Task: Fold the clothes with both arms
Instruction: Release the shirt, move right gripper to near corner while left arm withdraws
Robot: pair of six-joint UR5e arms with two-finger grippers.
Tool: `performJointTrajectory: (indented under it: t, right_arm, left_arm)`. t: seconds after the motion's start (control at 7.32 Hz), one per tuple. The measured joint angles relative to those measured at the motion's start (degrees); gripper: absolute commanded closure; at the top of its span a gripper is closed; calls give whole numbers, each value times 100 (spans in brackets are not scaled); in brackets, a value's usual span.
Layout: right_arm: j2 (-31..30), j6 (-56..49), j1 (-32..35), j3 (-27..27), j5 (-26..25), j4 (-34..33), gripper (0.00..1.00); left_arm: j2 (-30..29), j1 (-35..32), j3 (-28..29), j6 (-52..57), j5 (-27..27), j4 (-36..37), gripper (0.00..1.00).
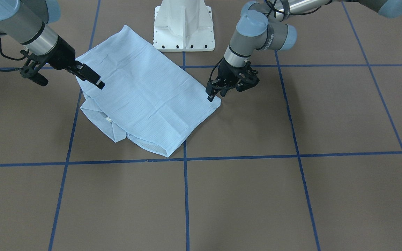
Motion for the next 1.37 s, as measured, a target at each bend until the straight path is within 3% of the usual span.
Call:
performJointTrajectory:
  t: [0.27,0.41,0.82,1.09,1.23,1.37]
  right_arm:
    - [24,-20,3,-89,-55,1,0]
    - [35,-25,1,-127,-59,4,0]
    - [88,-25,-6,-195,-110,8,0]
    - [116,-27,-14,-203,-169,8,0]
    - [123,-28,-21,-202,-198,8,0]
    - [128,-26,-28,-200,-219,8,0]
  left_arm:
    - [-9,91,75,-153,105,-9,71]
    - [-11,123,117,-203,135,-16,100]
    - [11,56,105,-66,161,-17,100]
    - [-24,-414,161,672,157,-31,100]
    - [-168,-843,402,1147,150,-107,100]
    - [-486,-1260,993,1482,143,-396,100]
